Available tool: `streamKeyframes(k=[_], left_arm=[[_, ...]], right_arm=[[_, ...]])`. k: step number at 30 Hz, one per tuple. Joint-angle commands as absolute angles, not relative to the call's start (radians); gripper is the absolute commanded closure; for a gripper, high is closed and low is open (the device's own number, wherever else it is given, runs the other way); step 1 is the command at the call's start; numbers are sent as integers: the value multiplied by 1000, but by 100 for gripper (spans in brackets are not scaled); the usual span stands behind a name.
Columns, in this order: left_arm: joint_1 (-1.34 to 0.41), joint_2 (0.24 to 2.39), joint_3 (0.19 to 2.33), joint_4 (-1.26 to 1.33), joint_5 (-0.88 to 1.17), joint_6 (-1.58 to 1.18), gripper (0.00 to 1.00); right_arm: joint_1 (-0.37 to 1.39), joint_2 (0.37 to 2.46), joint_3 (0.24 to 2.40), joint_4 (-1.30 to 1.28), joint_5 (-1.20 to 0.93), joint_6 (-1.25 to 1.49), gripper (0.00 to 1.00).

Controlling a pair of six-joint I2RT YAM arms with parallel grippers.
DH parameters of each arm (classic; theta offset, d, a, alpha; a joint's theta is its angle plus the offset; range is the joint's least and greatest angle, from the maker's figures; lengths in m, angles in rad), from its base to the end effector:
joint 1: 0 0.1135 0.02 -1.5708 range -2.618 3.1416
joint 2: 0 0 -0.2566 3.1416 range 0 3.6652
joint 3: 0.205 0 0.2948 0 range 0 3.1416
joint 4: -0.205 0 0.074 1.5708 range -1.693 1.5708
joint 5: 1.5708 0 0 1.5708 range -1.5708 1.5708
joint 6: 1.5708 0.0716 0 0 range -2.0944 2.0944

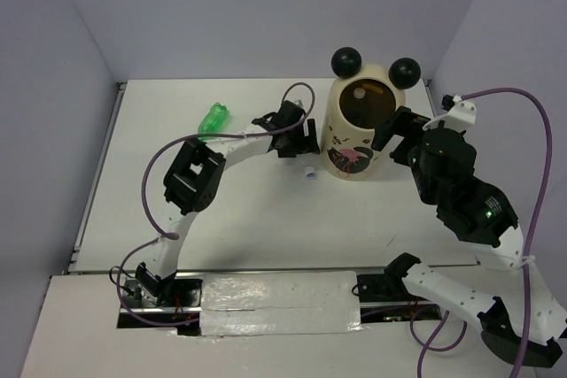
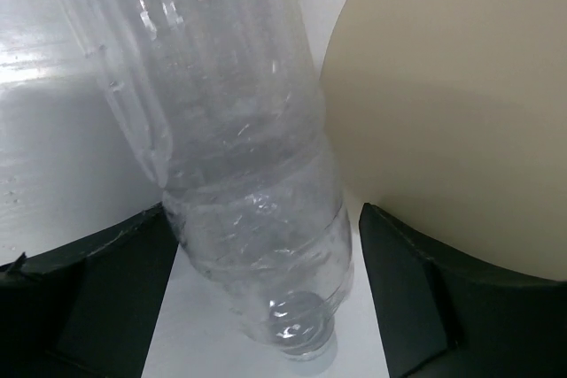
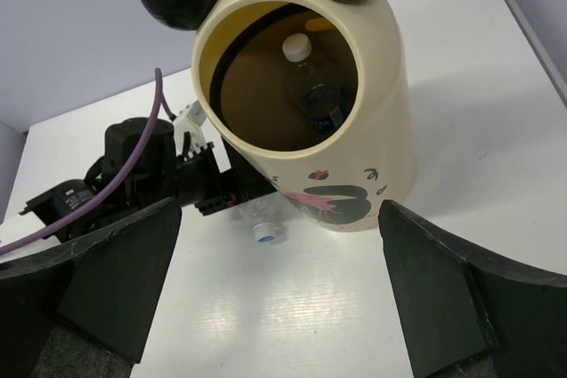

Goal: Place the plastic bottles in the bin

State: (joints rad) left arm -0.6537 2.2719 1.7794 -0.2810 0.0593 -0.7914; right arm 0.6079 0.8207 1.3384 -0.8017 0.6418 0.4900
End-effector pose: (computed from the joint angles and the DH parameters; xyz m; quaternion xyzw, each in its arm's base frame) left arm 0.4517 -0.3514 0.1243 -0.0519 0.9198 -0.2771 0.2730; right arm 0.1823 0.0746 0.4594 0.1442 0.7690 0.0818 0.6173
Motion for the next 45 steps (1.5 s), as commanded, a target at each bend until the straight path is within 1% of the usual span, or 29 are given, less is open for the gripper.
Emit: streamKeyframes(k=[1, 2, 4, 5, 7, 8, 10, 12, 13, 16, 17, 18, 23, 27, 32, 34, 39, 45], left_arm=[[-660, 2226, 1730, -290, 9, -805, 9], [-660, 2218, 1708, -278, 5, -811, 14], [-660, 2192, 1686, -267, 5, -815, 22], [-660, 2183, 1671, -261, 5, -812, 28], [-658, 2158, 1663, -262, -27, -799, 34], [-658, 2151, 1657, -265, -23, -790, 38], [-652, 2123, 1655, -281, -9, -759, 42], [-644, 2093, 1640, -294, 29, -724, 43], [-637, 2041, 1602, -293, 49, -710, 45], [-614, 1898, 1524, -278, 133, -664, 45], [-604, 1860, 1464, -272, 176, -649, 46], [-588, 1776, 1433, -267, 214, -631, 46], [-545, 1512, 1261, -267, 490, -552, 45], [-540, 1407, 1217, -298, 647, -523, 45], [-540, 1344, 1207, -275, 805, -543, 44], [-540, 1338, 1207, -264, 819, -555, 44], [-540, 1318, 1203, -223, 860, -592, 45], [-540, 1278, 1187, -207, 853, -609, 45]], right_arm=[[604, 813, 1328, -795, 632, 503, 0], [603, 816, 1327, -795, 627, 505, 0], [601, 819, 1331, -793, 623, 508, 0], [603, 819, 1335, -795, 621, 506, 0], [603, 822, 1339, -795, 618, 503, 0], [604, 821, 1342, -795, 618, 502, 0], [601, 822, 1345, -796, 617, 497, 0], [603, 824, 1358, -805, 612, 491, 0], [603, 830, 1361, -808, 600, 489, 0], [601, 854, 1384, -825, 569, 476, 0], [601, 862, 1396, -828, 534, 472, 0], [604, 871, 1404, -837, 519, 469, 0], [603, 940, 1453, -853, 375, 466, 0], [604, 992, 1485, -833, 250, 486, 0], [604, 1048, 1453, -701, 49, 563, 0], [604, 1063, 1424, -658, -38, 586, 0], [604, 1118, 1390, -575, -72, 643, 0], [604, 1190, 1422, -578, -87, 655, 0]])
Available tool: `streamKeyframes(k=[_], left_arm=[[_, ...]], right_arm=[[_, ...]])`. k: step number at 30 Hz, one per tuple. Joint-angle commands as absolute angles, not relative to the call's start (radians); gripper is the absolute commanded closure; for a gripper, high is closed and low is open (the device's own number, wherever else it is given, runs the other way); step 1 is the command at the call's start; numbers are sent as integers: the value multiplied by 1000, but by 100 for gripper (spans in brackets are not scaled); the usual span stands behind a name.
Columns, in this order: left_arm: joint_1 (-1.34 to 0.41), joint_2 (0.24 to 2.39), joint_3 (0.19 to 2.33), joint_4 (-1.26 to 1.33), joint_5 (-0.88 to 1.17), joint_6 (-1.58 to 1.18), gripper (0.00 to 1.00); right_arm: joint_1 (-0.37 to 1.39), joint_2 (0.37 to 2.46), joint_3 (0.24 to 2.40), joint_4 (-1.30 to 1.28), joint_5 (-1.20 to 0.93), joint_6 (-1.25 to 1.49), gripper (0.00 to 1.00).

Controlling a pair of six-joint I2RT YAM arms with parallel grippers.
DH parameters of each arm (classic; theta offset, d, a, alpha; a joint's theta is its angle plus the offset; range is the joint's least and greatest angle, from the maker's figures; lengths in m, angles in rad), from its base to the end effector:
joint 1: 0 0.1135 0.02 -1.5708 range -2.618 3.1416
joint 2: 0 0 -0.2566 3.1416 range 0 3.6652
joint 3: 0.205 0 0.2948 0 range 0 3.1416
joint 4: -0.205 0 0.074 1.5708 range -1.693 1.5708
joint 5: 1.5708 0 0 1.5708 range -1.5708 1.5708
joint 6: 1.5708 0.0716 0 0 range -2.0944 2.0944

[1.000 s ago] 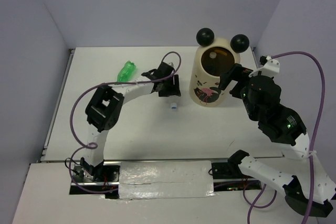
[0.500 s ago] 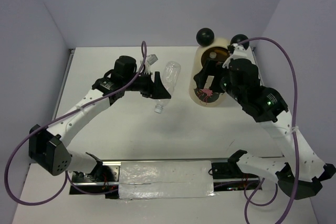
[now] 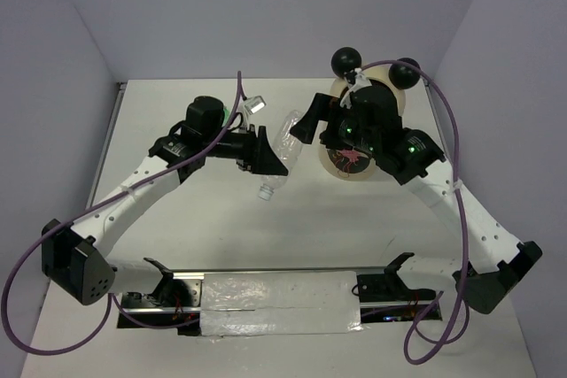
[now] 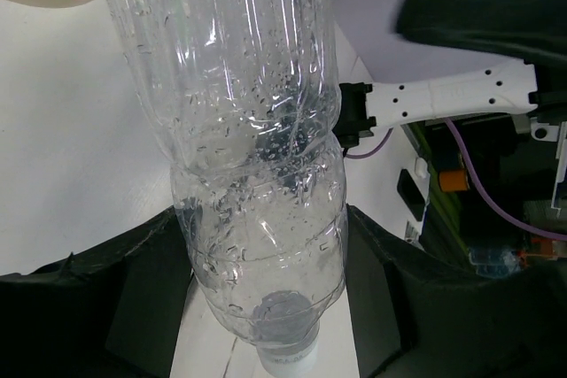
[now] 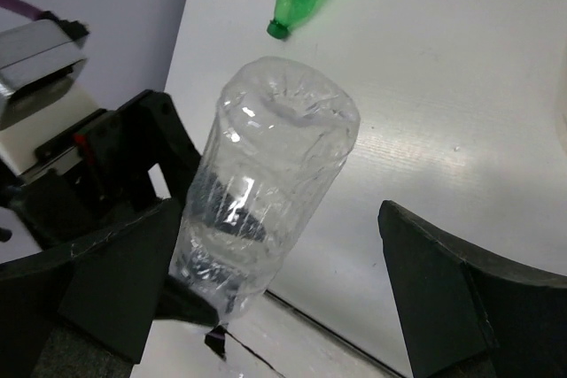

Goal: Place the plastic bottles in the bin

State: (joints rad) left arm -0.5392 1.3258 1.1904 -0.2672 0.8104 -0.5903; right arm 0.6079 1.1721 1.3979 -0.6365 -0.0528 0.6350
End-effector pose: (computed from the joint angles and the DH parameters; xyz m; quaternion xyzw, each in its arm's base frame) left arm 0.2869 -0.2321 0.3346 0.1977 0.7720 -0.5490 0.2521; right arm 0.2619 0.1868 0.4150 -0.0031 0.8363 0.3369 0.4326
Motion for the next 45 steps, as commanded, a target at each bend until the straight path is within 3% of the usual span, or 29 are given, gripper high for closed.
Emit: streamKeyframes(k=[1, 13, 20, 23, 24, 27, 37, 41, 45], left_arm=[[-540, 1270, 1183, -203, 856, -615, 45], [-540, 1264, 1152, -167, 879, -637, 45], [-540, 1253, 1147, -172, 870, -626, 44], [-540, 1252, 1147, -172, 874, -621, 32], [-540, 1252, 1150, -175, 871, -618, 17], [-540, 1253, 1163, -195, 859, -601, 1], [-468, 1209, 1243, -339, 724, -534, 1], [-408, 1187, 1221, -310, 712, -571, 1], [-382, 1189, 1197, -282, 707, -609, 1]], right_arm=[[604, 1203, 1420, -568, -95, 658, 0], [647, 1333, 1450, -514, -164, 656, 1], [647, 1307, 1445, -517, -132, 650, 37], [646, 1293, 1469, -549, -86, 629, 46], [647, 1289, 1482, -557, -69, 620, 47], [647, 1261, 1511, -587, -2, 594, 47], [649, 1158, 1742, -720, 552, 375, 47], [649, 1048, 1666, -525, 783, 159, 46], [647, 988, 1484, -113, 928, -98, 46]])
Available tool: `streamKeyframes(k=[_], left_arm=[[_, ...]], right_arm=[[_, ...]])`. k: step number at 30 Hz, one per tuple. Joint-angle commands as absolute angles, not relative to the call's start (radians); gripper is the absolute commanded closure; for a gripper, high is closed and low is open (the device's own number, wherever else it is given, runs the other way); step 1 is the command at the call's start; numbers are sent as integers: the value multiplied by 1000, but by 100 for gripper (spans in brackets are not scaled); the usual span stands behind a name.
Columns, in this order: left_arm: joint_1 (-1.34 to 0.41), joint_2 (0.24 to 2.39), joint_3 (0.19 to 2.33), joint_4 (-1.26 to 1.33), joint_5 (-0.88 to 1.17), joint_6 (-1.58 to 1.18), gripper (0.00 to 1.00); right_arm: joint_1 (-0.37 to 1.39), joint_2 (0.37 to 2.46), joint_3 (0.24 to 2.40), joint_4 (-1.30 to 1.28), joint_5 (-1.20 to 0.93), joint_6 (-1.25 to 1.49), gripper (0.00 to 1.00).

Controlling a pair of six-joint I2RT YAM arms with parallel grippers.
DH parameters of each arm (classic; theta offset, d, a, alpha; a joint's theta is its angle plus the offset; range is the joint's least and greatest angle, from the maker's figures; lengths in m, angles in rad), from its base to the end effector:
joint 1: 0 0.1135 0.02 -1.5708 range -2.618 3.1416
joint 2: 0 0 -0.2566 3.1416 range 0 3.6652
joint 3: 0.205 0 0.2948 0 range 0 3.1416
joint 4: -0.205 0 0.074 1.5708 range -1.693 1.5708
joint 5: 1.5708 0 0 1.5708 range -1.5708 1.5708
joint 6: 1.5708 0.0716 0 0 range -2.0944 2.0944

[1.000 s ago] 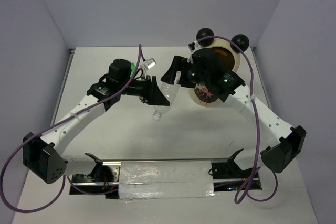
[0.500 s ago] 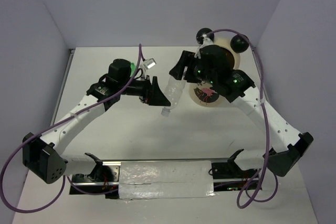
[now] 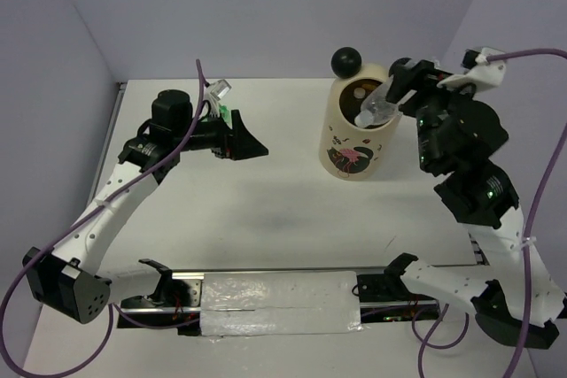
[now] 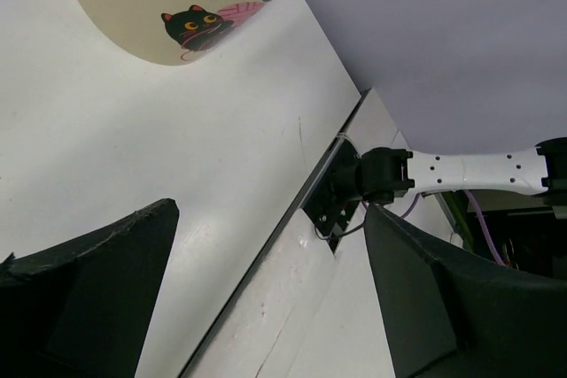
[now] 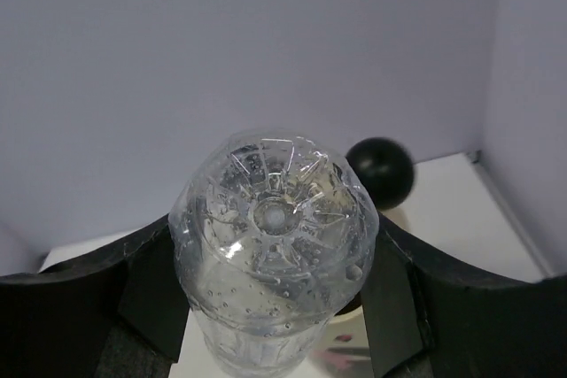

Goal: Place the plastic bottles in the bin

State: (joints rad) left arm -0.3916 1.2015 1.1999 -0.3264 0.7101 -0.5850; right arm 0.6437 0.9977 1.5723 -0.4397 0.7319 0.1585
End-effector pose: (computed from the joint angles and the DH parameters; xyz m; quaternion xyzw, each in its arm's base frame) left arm 0.2942 -0.1720 0.3710 0.1278 0.7783 -0.5057 0.3495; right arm 0.2020 0.0917 0.5535 0.1141 0.6610 0.0579 0.7394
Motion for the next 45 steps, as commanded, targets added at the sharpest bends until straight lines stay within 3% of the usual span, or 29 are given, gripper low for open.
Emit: streamKeyframes(k=[1, 6, 9, 20, 22, 23, 24, 26, 32, 36, 41, 45], left_arm=[[-382, 1190, 1193, -281, 709, -615, 1], [-380, 1190, 1177, -239, 718, -650, 1], [-380, 1189, 1177, -239, 718, -658, 1], [-379, 1163, 1160, -256, 713, -647, 1], [-379, 1158, 1161, -261, 713, -640, 1], [-379, 1157, 1161, -267, 712, -637, 1], [-377, 1157, 1164, -270, 710, -634, 1], [-377, 1158, 1164, -276, 713, -630, 1], [-377, 1169, 1173, -276, 707, -624, 1], [-373, 1196, 1213, -327, 614, -604, 1], [-315, 1324, 1362, -558, 234, -595, 1], [-244, 1454, 1475, -664, 5, -557, 1]], right_arm=[[649, 986, 1420, -53, 939, -141, 46], [647, 963, 1227, 329, 865, -331, 45], [643, 1003, 1178, 432, 854, -386, 45], [624, 1129, 1037, 633, 865, -499, 42], [614, 1137, 1010, 637, 867, -491, 36], [612, 1141, 1003, 624, 870, -483, 31], [606, 1144, 993, 621, 870, -480, 14], [604, 1143, 999, 574, 870, -456, 0], [606, 1083, 1089, 399, 850, -350, 0], [606, 1046, 1262, 198, 801, -247, 0], [606, 1031, 1429, -96, 765, -108, 0], [606, 982, 1440, -241, 741, 15, 0]])
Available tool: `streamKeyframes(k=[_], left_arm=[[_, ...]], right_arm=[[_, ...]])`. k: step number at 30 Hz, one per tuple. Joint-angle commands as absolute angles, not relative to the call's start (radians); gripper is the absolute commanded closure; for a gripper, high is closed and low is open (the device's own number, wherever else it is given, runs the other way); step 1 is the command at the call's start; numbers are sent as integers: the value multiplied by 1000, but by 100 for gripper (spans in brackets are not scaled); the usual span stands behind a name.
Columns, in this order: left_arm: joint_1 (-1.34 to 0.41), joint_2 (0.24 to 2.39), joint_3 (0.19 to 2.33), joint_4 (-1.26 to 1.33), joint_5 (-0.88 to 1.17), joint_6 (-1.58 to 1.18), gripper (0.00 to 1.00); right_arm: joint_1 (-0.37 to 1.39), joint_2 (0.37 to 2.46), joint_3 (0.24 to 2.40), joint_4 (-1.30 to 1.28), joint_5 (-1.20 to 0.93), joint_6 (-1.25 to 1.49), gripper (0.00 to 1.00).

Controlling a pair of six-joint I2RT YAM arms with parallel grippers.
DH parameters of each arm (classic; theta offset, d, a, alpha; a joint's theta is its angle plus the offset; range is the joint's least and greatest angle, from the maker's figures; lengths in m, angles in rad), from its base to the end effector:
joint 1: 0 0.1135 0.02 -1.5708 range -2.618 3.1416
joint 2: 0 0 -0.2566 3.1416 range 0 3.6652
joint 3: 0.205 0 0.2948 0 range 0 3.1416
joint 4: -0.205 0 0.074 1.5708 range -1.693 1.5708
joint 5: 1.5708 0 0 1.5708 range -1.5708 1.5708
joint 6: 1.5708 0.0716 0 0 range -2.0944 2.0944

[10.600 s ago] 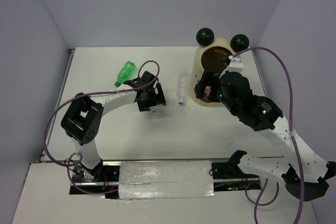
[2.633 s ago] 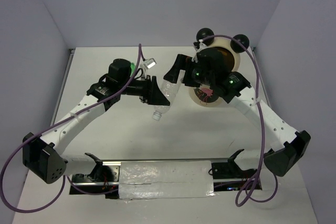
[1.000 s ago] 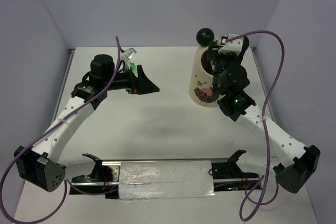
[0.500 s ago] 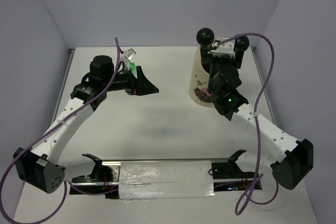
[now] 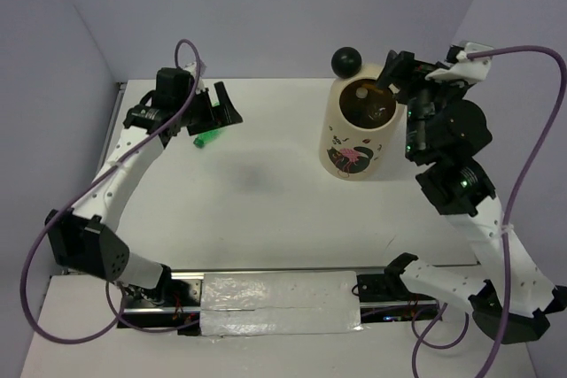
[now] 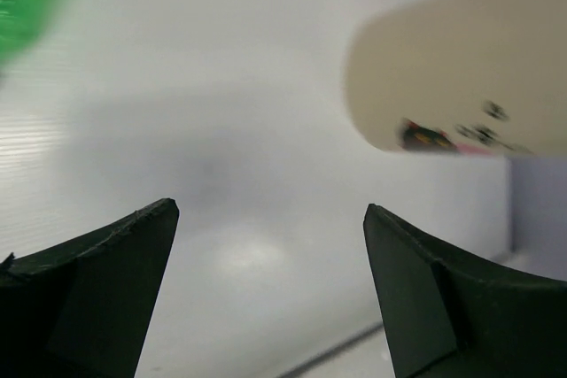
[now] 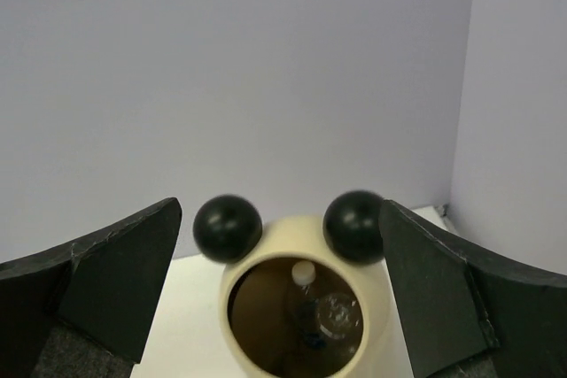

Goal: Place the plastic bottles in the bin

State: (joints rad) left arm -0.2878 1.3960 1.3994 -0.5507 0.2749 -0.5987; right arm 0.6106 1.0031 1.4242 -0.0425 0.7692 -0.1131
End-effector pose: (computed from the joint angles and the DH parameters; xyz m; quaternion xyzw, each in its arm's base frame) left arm 0.3644 -0.1282 0.3528 -0.0674 0.8636 -0.3160 0.3870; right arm 0.2231 0.0954 0.5490 0.1062 0.5966 -0.0153 0.7953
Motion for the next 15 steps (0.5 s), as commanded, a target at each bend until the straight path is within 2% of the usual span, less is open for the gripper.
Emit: streamKeyframes(k=[1, 3, 8, 15], left_arm=[[-233, 1518, 1503, -692, -47, -523, 1], [-230, 1592, 1601, -721, -156, -493, 1], [-218, 1811, 1752, -741, -265, -342, 1], [-134, 1945, 1710, -618, -137, -178, 1]], right_arm=[[606, 953, 1434, -270, 727, 44, 0], [604, 925, 1411, -291, 712, 93, 0], [604, 894, 1416, -360, 698, 138, 0], [603, 897, 1442, -397, 698, 144, 0]])
